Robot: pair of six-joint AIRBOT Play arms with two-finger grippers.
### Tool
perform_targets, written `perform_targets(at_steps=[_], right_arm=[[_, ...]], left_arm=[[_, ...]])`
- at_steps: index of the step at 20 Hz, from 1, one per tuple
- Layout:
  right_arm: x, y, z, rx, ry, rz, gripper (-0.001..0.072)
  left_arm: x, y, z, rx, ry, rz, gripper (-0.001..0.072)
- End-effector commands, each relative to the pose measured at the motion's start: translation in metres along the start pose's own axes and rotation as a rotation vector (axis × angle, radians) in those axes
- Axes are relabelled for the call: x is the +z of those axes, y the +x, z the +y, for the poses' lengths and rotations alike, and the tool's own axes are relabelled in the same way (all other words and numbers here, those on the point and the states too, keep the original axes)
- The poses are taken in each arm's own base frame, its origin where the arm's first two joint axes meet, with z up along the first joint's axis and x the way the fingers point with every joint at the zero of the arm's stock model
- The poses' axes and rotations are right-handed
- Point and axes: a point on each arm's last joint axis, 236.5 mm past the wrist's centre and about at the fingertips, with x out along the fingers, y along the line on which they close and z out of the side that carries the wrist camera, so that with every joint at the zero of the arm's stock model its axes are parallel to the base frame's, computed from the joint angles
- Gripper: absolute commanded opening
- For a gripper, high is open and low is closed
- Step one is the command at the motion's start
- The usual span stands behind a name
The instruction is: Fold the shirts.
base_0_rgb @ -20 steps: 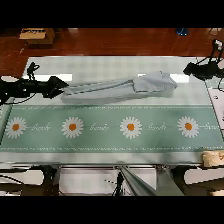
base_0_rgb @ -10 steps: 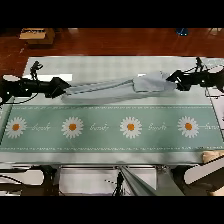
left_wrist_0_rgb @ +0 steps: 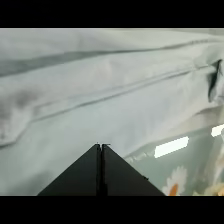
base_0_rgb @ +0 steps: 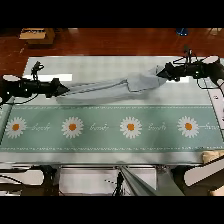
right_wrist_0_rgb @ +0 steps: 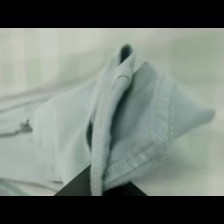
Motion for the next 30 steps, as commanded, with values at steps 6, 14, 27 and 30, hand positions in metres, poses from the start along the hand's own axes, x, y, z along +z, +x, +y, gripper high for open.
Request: perform_targets(at_steps=[6,14,27,30], right_arm=[[-0.054,-0.112,0.063,-0.298,-0.269,0.139,0.002],[-0.08,-0.162,0.137,-0.388,-0.335,0.029,0.002],[-0.139,-0.172,0.208,-0.353,-0.359,0.041,0.0021],[-0.143,-0.172,0.206,-0.372,-0.368,0.057,0.0021]], left_arm=[[-0.027,0.032,-0.146,-0.418,0.003,0.055,0.0025],[-0.14,0.124,-0.223,-0.387,0.136,0.218,0.0025],[-0.273,0.232,-0.241,-0.369,-0.085,0.351,0.0025],[-0.252,0.233,-0.238,-0.387,-0.074,0.3,0.0024]])
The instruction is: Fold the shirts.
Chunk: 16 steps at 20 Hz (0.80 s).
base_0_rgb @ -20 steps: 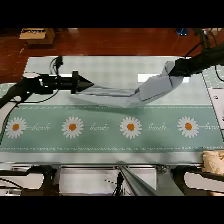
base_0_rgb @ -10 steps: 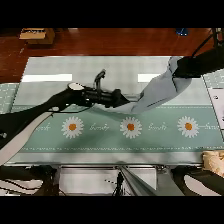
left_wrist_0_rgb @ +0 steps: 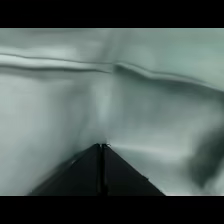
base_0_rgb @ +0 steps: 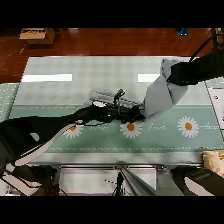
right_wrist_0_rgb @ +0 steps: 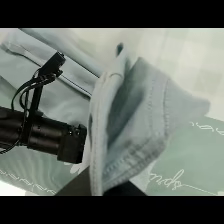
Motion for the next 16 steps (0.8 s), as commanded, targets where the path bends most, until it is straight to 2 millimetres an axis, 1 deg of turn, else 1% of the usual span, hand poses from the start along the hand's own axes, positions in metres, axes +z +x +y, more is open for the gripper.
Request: perform_targets(at_steps=[1,2,4,6,8,9,10,12,14,15,16], right_arm=[[-0.008,-0.002,0.002,-0.02,-0.001,0.024,0.0021],[-0.01,-0.002,-0.003,-0.037,-0.001,0.031,0.002],[-0.007,-0.001,-0.003,-0.037,-0.001,0.02,0.002],[-0.01,0.007,0.011,-0.026,-0.057,0.041,0.002],[-0.016,0.027,0.028,-0.049,-0.138,0.083,0.002],[-0.014,0.04,0.034,-0.072,-0.164,0.091,0.002],[-0.01,0.056,0.043,-0.086,-0.188,0.089,0.002],[0.002,0.094,0.062,-0.072,-0.207,0.075,0.002],[0.004,0.139,0.082,-0.029,-0.2,0.095,0.0021],[0.003,0.161,0.094,0.002,-0.195,0.107,0.0021],[0.003,0.184,0.107,0.038,-0.189,0.112,0.0021]], left_arm=[[0.026,-0.009,-0.004,-0.036,0.009,-0.074,0.0023],[0.043,-0.027,-0.01,-0.045,0.032,-0.115,0.0022],[0.084,-0.082,-0.025,-0.061,0.077,-0.229,0.0022],[0.119,-0.156,-0.04,-0.051,0.164,-0.348,0.0022],[0.142,-0.233,-0.059,-0.043,0.266,-0.454,0.0022],[0.15,-0.275,-0.073,-0.054,0.311,-0.513,0.0022],[0.153,-0.316,-0.088,-0.079,0.341,-0.572,0.0022],[0.148,-0.386,-0.113,-0.121,0.402,-0.67,0.0023],[0.135,-0.44,-0.129,-0.147,0.431,-0.744,0.0023],[0.127,-0.459,-0.135,-0.15,0.452,-0.772,0.0023],[0.118,-0.474,-0.141,-0.15,0.478,-0.791,0.0023]])
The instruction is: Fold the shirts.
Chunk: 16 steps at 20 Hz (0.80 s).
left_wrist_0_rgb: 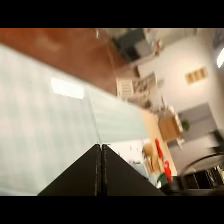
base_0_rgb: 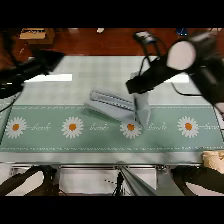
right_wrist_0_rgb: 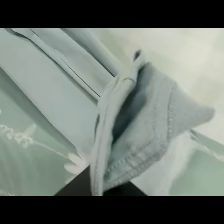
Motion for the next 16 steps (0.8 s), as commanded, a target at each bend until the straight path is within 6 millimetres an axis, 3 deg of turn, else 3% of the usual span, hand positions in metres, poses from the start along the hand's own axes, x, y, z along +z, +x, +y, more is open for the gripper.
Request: perform_targets(at_steps=[1,3,5,6,8,9,10,12,13,14,16], right_arm=[[0.021,0.078,0.045,0.096,0.006,-0.017,0.0021],[0.03,0.114,0.064,0.151,0.032,-0.036,0.0022],[0.036,0.142,0.088,0.245,0.103,-0.043,0.0031],[0.038,0.15,0.099,0.296,0.15,-0.042,0.0108],[0.042,0.157,0.115,0.374,0.204,-0.045,0.033],[0.042,0.157,0.116,0.38,0.197,-0.045,0.0407],[0.039,0.153,0.11,0.375,0.173,-0.029,0.0432],[0.02,0.136,0.076,0.306,0.088,0.056,0.0433],[0.004,0.124,0.043,0.221,0.034,0.124,0.0433],[-0.012,0.108,0.001,0.103,-0.012,0.19,0.0434],[-0.041,0.058,-0.106,-0.206,-0.057,0.319,0.0477]], left_arm=[[0.026,-0.067,-0.037,-0.03,0.087,-0.067,0.0023],[0.023,-0.08,-0.052,-0.05,0.114,-0.064,0.0023],[0.014,-0.082,-0.063,-0.064,0.14,-0.035,0.0023],[0.008,-0.08,-0.062,-0.052,0.151,-0.015,0.0023],[-0.005,-0.074,-0.052,-0.01,0.167,0.04,0.0023],[-0.012,-0.072,-0.044,0.02,0.169,0.065,0.0023],[-0.017,-0.07,-0.036,0.054,0.167,0.089,0.0023],[-0.025,-0.071,-0.019,0.118,0.183,0.13,0.0023],[-0.026,-0.073,-0.011,0.151,0.192,0.138,0.0023],[-0.025,-0.075,-0.004,0.182,0.198,0.141,0.0023],[-0.022,-0.076,0.003,0.214,0.207,0.128,0.0024]])
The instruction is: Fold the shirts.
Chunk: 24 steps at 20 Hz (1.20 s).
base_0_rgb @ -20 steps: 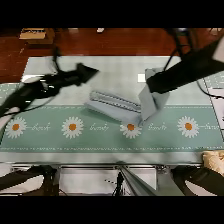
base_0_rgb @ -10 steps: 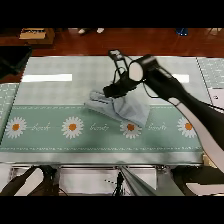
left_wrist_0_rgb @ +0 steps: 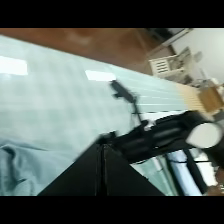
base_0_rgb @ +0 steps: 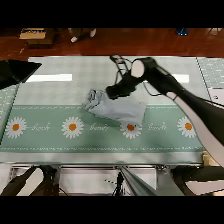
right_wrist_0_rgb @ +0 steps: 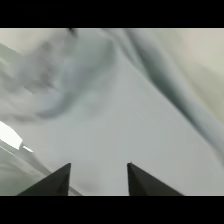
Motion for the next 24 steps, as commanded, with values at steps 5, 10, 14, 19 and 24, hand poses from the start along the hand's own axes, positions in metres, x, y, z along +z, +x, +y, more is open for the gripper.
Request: perform_targets(at_steps=[5,10,14,19,24], right_arm=[[-0.132,-0.118,-0.216,-0.31,0.415,0.196,0.0484],[-0.129,-0.023,-0.154,0.24,0.803,-0.073,0.0592],[-0.117,0.023,-0.118,0.284,0.796,-0.117,0.0592],[-0.091,0.057,-0.066,0.364,0.828,-0.151,0.0313],[-0.055,-0.034,-0.055,0.439,0.507,-0.243,0.0022]], left_arm=[[-0.004,-0.001,0.023,0.099,0.023,0.018,0.0024],[-0.014,-0.003,0.037,0.158,0.019,0.062,0.0024],[-0.016,-0.003,0.039,0.166,0.003,0.067,0.0024],[-0.016,-0.003,0.039,0.167,-0.018,0.065,0.0024],[-0.015,-0.004,0.045,0.192,-0.012,0.061,0.0024]])
